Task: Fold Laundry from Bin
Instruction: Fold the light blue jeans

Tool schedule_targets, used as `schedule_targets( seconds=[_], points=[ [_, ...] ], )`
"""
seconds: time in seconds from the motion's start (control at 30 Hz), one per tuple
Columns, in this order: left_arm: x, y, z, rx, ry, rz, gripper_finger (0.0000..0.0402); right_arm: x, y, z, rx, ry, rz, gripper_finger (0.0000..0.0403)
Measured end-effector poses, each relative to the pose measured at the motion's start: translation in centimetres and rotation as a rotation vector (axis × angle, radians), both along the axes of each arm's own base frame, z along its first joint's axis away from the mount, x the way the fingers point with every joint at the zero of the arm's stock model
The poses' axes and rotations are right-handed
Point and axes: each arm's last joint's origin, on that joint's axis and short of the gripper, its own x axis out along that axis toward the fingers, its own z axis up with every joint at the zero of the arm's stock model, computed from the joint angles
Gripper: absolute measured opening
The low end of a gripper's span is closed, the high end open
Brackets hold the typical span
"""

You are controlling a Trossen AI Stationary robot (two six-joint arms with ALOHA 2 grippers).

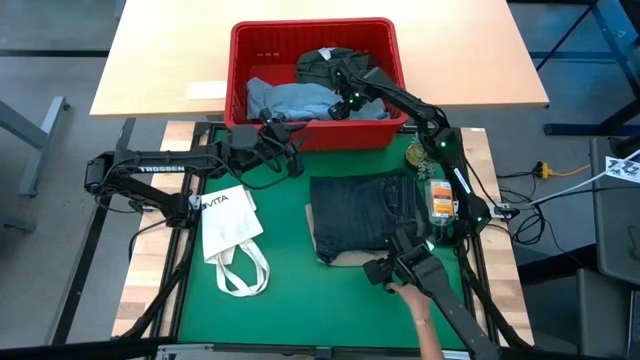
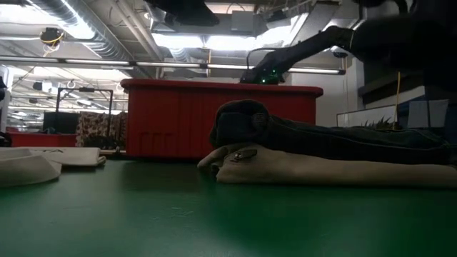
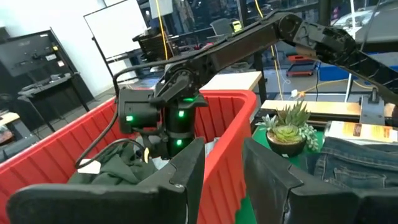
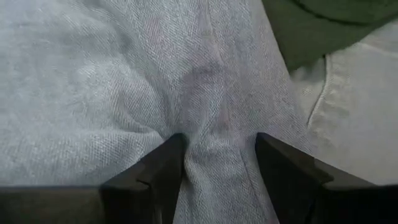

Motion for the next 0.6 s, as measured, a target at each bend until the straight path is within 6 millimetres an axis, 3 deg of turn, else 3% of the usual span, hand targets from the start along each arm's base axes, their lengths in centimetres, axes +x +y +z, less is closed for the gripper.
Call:
schedule_targets(
  seconds=[0.33, 0.47, 0.6],
  points=[
    [0.0, 0.0, 0.0, 0.0, 0.002, 0.0, 0.0103, 0.4, -0.8, -1.9, -0.017, 0.012, 0.02, 0.0197],
    [0.0, 0.0, 0.0, 0.0, 0.002, 0.0, 0.0103, 0.4, -0.9, -1.9, -0.025, 0.006, 0.02, 0.0154],
    [0.0, 0.0, 0.0, 0.0, 0.002, 0.0, 0.0103, 0.5, -1.0, -1.9, -0.032, 0.002, 0.019, 0.0078]
  ],
)
